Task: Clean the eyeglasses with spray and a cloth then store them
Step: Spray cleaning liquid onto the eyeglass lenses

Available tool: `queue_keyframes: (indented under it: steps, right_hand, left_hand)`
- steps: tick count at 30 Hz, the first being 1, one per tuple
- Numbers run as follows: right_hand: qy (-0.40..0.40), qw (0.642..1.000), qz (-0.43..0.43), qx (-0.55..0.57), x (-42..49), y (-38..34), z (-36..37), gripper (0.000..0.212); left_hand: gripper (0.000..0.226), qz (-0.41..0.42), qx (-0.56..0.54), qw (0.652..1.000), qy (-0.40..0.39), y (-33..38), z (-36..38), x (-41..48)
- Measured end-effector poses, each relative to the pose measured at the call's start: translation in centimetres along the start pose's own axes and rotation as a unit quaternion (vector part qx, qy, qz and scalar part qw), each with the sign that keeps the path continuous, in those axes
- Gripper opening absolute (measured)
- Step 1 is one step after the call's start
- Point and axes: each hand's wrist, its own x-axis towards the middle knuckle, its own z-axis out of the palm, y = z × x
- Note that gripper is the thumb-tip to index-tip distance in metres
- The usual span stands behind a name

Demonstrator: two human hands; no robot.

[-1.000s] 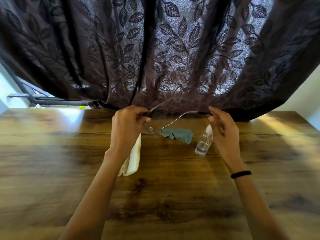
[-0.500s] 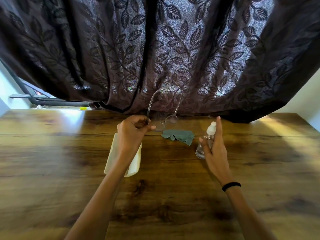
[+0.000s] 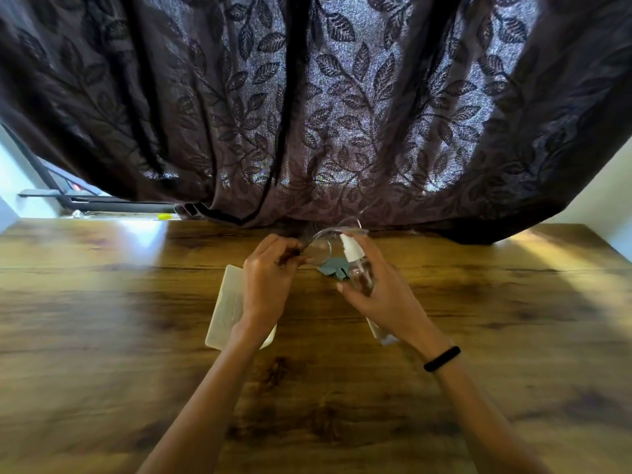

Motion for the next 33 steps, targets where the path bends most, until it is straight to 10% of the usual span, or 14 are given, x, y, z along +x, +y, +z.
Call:
queue_keyframes:
  steps: [33]
  right_hand:
    - [0.131,0.989,0.032,-0.058,0.4,2.0,-2.5,0.061]
  left_hand:
    - [0.016,0.040,-0.005,0.999,0.019,-0.5,0.0,-0.1]
